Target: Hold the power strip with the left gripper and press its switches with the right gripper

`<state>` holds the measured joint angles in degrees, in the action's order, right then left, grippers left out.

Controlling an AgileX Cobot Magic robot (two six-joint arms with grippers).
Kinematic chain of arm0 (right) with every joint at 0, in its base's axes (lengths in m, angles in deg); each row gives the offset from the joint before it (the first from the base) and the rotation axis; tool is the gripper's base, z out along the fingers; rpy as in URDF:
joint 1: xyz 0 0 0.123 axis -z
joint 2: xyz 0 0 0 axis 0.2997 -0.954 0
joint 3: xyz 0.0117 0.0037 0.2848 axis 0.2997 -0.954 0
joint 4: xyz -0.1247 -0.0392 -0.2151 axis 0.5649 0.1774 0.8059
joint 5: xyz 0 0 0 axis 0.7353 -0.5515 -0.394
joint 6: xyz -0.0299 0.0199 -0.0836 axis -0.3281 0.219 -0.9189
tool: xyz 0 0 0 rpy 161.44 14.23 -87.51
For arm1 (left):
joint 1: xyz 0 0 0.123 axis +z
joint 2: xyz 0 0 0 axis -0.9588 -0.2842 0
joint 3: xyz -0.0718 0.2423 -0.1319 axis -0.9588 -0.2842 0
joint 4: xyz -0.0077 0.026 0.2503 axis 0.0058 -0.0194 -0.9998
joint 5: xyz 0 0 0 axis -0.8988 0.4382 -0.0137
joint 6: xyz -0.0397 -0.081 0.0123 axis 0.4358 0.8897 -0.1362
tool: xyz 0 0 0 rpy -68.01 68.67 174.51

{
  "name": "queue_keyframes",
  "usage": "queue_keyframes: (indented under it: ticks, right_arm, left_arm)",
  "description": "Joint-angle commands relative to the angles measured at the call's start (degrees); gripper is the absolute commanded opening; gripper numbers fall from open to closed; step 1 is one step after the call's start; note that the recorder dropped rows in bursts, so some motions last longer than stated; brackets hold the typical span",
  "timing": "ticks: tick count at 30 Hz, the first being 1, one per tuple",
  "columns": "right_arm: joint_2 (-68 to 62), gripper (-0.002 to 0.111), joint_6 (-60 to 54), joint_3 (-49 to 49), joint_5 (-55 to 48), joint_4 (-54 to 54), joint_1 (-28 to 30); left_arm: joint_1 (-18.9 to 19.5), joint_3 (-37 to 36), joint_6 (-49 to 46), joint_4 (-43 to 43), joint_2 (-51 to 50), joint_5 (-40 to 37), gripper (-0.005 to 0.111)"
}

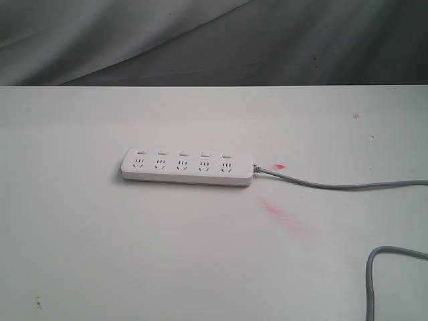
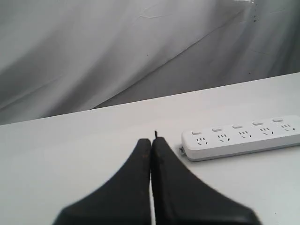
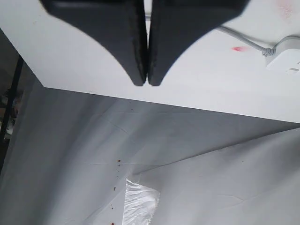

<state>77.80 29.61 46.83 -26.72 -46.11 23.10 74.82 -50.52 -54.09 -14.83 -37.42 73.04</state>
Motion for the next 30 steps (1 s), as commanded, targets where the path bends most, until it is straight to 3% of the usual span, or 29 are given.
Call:
queue_keyframes:
  ticks: [1,3,6,11,19,22,30]
  right_arm:
    - [0.22,0.0,0.12,-0.2,0.35,0.59,0.43]
    - [0.22,0.0,0.12,-0.2,0.35,0.59,0.43]
    - [0.22,0.0,0.12,-0.2,0.35,0.59,0.43]
    - [0.22,0.0,0.12,-0.2,0.35,0.59,0.43]
    - [0.22,0.0,0.12,-0.2,0.35,0.59,0.43]
    - [0.22,0.0,0.12,-0.2,0.35,0.59,0.43]
    - [0.22,0.0,0.12,-0.2,0.35,0.59,0.43]
  left_arm:
    - [-0.2,-0.3,0.21,-0.11,0.38,0.04,0.001]
    - [-0.2,-0.3,1.21,3.07,0.38,0.26,0.001]
    - [-0.2,-0.3,3.88,16.62,0.38,0.38,0.001]
    - [-0.2,-0.3,3.75,18.98,0.38,4.06,0.001]
    - [-0.2,-0.3,3.86,35.71,0.38,5.11,0.001]
    - [-0.2,-0.24,2.71,36.02,0.38,1.92,0.0]
    - [-0.2,15.32,-7.14,28.71,-6.75,-13.02,0.0]
